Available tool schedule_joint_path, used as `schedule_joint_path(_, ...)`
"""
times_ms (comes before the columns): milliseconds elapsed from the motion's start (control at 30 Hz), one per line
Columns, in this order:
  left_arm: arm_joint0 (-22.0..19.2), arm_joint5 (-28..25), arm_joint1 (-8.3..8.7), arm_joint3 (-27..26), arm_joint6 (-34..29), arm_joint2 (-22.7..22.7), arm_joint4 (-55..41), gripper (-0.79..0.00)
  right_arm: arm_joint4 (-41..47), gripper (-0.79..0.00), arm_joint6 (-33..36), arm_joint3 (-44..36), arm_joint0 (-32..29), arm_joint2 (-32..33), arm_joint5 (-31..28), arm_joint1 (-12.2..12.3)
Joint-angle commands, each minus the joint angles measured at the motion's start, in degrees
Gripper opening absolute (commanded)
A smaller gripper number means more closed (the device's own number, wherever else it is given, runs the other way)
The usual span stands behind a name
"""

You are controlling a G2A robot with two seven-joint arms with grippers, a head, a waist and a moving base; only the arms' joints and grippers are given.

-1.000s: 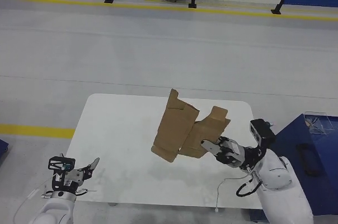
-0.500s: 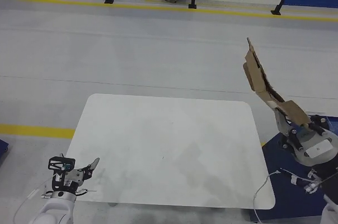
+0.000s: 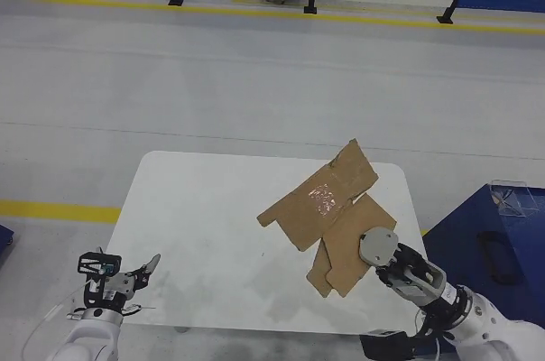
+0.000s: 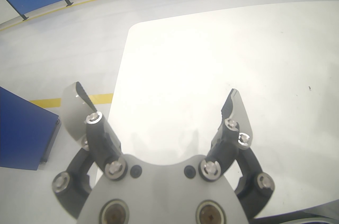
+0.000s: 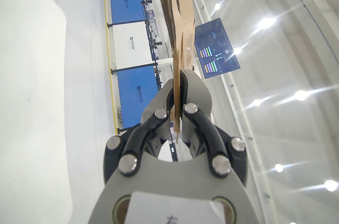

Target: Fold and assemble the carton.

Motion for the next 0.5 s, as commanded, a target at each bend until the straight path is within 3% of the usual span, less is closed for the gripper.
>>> schedule_joint_path(0, 0.00, 0.00, 0.00, 0.00, 0.00, 0.00, 0.00, 0.000, -4.92, -0.785, 0.94, 0.00, -1.77, -1.72, 4.47, -0.02)
schedule_joint_path(100, 0.00, 0.00, 0.00, 0.00, 0.00, 0.00, 0.00, 0.000, -5.35, -0.785, 2.15, 0.00, -2.72, -3.15, 6.92, -0.04)
schedule_joint_path(167, 0.00, 0.00, 0.00, 0.00, 0.00, 0.00, 0.00, 0.000, 0.51, -0.785, 2.11, 0.00, -2.14, -3.16, 5.77, -0.08)
schedule_joint_path(333, 0.00, 0.00, 0.00, 0.00, 0.00, 0.00, 0.00, 0.000, 30.18, -0.785, -1.76, 0.00, 2.05, 2.71, -11.72, 0.29)
schedule_joint_path(467, 0.00, 0.00, 0.00, 0.00, 0.00, 0.00, 0.00, 0.000, 51.09, -0.785, 0.68, 0.95, 5.54, 9.91, -23.83, 0.66)
